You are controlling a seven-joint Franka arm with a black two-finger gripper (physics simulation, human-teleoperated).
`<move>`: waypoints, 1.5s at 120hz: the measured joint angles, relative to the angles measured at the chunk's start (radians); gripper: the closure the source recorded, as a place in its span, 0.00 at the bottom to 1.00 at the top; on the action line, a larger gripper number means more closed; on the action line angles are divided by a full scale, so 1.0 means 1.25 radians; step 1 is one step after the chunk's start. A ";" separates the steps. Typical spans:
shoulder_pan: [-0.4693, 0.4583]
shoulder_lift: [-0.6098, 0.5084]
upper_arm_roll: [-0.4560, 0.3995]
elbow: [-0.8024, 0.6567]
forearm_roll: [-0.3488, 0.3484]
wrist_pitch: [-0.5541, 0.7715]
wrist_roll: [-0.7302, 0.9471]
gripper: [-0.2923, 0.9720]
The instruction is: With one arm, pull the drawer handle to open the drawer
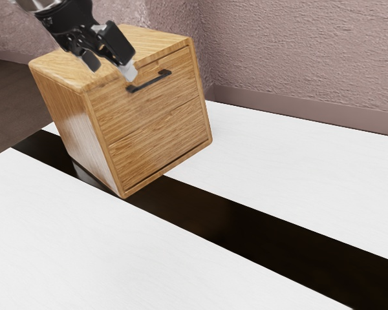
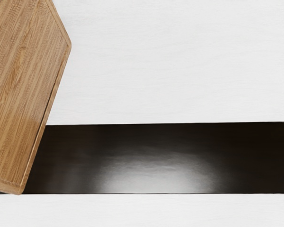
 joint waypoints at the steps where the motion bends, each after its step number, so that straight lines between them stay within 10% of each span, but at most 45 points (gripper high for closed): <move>1: -0.003 -0.001 -0.001 0.002 -0.001 -0.001 0.000 0.23; 54: -0.003 0.011 0.019 -0.017 -0.023 -0.090 0.219 0.23; 94: -0.004 0.024 -0.034 -0.026 0.170 -0.050 0.415 0.23; 180: 0.036 0.085 0.058 -0.035 0.214 0.141 0.420 0.23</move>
